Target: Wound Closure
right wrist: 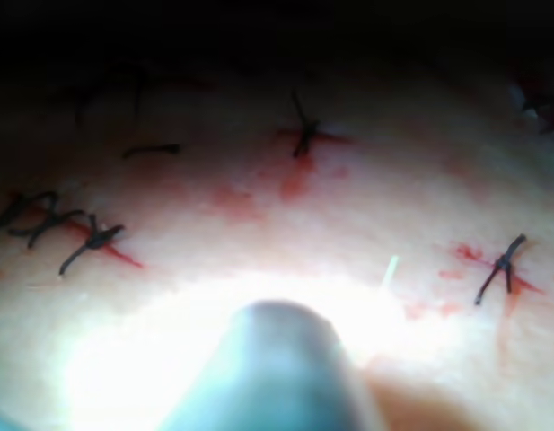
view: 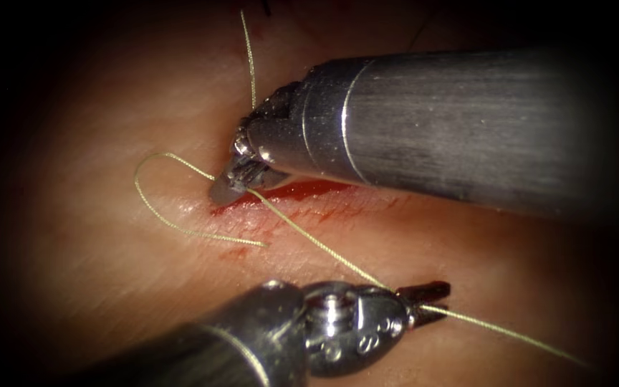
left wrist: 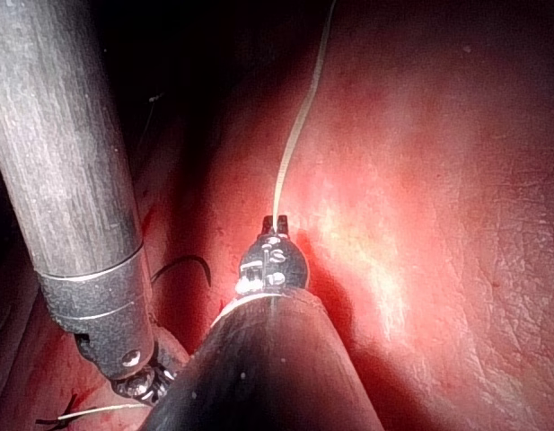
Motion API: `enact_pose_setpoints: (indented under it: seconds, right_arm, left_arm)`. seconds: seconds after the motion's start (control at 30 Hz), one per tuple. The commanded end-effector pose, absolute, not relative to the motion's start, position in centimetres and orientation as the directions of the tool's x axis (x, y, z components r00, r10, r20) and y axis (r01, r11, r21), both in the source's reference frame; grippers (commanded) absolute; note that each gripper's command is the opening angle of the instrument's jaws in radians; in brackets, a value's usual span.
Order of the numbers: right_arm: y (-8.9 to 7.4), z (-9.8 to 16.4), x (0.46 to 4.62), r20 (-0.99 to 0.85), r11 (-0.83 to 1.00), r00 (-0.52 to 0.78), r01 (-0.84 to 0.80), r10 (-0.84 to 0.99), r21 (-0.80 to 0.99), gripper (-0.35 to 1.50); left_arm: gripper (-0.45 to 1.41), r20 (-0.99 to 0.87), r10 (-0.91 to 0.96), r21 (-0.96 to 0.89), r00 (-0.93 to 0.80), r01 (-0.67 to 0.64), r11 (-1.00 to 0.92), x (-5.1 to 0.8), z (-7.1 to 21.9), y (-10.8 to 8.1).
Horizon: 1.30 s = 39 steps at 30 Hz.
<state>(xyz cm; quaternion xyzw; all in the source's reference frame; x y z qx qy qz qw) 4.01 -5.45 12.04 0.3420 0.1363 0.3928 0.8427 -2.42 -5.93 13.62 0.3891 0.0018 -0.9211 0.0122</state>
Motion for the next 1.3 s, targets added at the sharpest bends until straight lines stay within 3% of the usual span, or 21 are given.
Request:
enact_pose_setpoints:
  seconds: [0.03, 0.2, 0.23, 0.33, 0.37, 0.47, 0.8, 1.03, 1.3]
  right_arm:
    - [-5.4, 12.1, 4.07, 0.037, 0.458, 0.653, -0.569, 0.757, 0.683, -0.35]
    - [-5.4, 12.0, 3.96, 0.019, 0.469, 0.650, -0.568, 0.760, 0.676, -0.35]
    - [-5.4, 12.0, 3.93, 0.014, 0.466, 0.643, -0.570, 0.766, 0.677, -0.27]
    - [-5.4, 12.0, 3.82, -0.082, 0.519, 0.652, -0.513, 0.753, 0.683, 0.89]
    - [-5.4, 12.0, 3.77, -0.128, 0.538, 0.646, -0.491, 0.753, 0.685, 1.18]
    - [-5.4, 11.9, 3.62, -0.247, 0.588, 0.619, -0.436, 0.745, 0.682, 1.43]
    - [-5.2, 11.6, 2.83, -0.566, 0.754, 0.553, -0.188, 0.611, 0.629, 1.43]
    - [-5.3, 11.5, 2.33, -0.591, 0.769, 0.558, -0.142, 0.582, 0.623, 1.48]
    - [-5.4, 11.4, 2.04, -0.603, 0.648, 0.360, -0.005, 0.712, 0.761, 1.48]
  left_arm:
    - [-0.45, -0.718, -0.026, 0.009, -0.695, 0.028, -1.000, -2.44, 13.7, -5.9]
    - [-0.45, -0.716, -0.028, 0.013, -0.698, 0.026, -1.000, -2.31, 13.6, -5.9]
    - [-0.45, -0.717, -0.028, 0.012, -0.696, 0.028, -1.000, -2.27, 13.6, -5.9]
    - [-0.45, -0.720, -0.031, 0.009, -0.693, 0.035, -0.999, -2.17, 13.5, -5.9]
    - [-0.45, -0.721, -0.032, 0.008, -0.692, 0.037, -0.999, -2.14, 13.5, -5.9]
    - [-0.45, -0.724, -0.036, 0.008, -0.689, 0.043, -0.999, -2.02, 13.5, -6.0]
    - [-0.45, -0.737, -0.048, -0.005, -0.675, 0.077, -0.997, -1.71, 13.1, -6.2]
    - [-0.45, -0.753, -0.075, 0.028, -0.654, 0.082, -0.996, -1.55, 12.7, -6.1]
    - [-0.45, -0.748, -0.092, 0.050, -0.657, 0.082, -0.995, -1.45, 12.6, -6.0]
